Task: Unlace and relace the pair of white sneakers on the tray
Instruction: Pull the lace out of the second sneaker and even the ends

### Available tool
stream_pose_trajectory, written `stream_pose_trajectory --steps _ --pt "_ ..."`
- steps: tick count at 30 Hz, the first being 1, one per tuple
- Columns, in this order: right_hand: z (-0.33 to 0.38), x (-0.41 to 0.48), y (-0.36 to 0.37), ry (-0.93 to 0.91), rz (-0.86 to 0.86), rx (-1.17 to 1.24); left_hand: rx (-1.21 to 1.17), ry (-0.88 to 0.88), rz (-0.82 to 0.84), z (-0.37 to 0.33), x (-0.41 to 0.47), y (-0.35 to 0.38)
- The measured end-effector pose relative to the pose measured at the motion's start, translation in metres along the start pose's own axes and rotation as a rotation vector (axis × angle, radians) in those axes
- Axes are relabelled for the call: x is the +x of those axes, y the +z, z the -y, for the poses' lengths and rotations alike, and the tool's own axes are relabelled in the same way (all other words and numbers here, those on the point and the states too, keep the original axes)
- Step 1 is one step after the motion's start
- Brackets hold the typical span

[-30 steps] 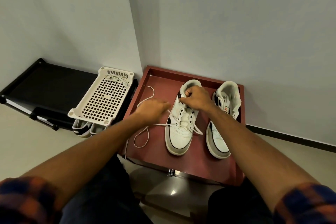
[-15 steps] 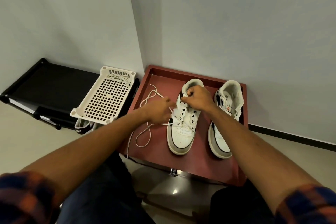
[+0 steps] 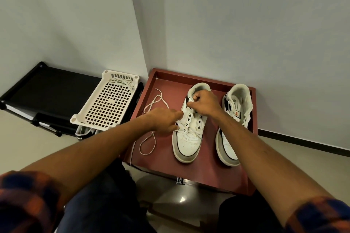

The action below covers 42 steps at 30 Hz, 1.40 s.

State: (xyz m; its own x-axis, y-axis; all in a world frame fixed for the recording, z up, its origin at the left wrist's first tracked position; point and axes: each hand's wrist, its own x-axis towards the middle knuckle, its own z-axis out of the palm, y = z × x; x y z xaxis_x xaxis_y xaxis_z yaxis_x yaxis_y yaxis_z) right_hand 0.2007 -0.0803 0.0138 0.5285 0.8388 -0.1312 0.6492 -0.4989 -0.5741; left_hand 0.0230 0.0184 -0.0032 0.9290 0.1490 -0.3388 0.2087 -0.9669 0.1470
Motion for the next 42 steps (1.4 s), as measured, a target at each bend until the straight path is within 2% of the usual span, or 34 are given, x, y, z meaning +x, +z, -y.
stream_pose_trajectory --steps 6,12,13,16,18,21,24,27,29,30,33,36,39,42 --pt "0.000 -0.001 -0.002 -0.011 0.014 0.002 0.215 0.094 -0.165 0.001 0.004 -0.001" --pt "0.001 0.000 -0.003 0.004 0.025 0.018 0.291 0.018 -0.282 0.014 0.004 -0.017" --pt "0.001 0.000 -0.003 0.005 0.021 0.020 0.226 -0.019 -0.297 0.013 0.004 -0.016" --pt "-0.001 0.000 -0.002 0.004 0.010 0.021 -0.209 -0.190 -0.249 0.014 -0.004 -0.005" --pt "-0.001 -0.001 -0.004 0.002 -0.004 0.018 -0.378 -0.296 -0.313 0.023 -0.017 0.006" --pt "-0.001 -0.004 -0.002 -0.009 -0.063 -0.005 -0.501 -0.327 -0.394 0.029 -0.048 0.030" --pt "0.004 -0.015 0.005 -0.101 -0.228 -0.102 -0.576 -0.316 -0.282 0.029 -0.083 0.050" --pt "0.025 -0.045 0.024 -0.341 -0.371 -0.282 -0.528 -0.278 -0.161 0.026 -0.110 0.062" --pt "0.045 -0.070 0.049 -0.529 -0.325 -0.276 -0.550 -0.291 -0.247 0.023 -0.115 0.062" --pt "0.061 -0.090 0.068 -0.581 -0.227 -0.245 -0.587 -0.318 -0.305 0.023 -0.125 0.064" --pt "0.079 -0.123 0.117 -0.566 0.109 -0.160 -0.651 -0.359 -0.401 0.024 -0.127 0.059" --pt "0.084 -0.143 0.164 -0.636 0.303 -0.197 -0.626 -0.402 -0.413 0.026 -0.138 0.052" --pt "0.080 -0.145 0.198 -0.674 0.316 -0.162 -0.540 -0.388 -0.338 0.026 -0.144 0.048" --pt "0.078 -0.141 0.210 -0.781 0.126 -0.085 -0.456 -0.379 -0.232 0.025 -0.149 0.046"
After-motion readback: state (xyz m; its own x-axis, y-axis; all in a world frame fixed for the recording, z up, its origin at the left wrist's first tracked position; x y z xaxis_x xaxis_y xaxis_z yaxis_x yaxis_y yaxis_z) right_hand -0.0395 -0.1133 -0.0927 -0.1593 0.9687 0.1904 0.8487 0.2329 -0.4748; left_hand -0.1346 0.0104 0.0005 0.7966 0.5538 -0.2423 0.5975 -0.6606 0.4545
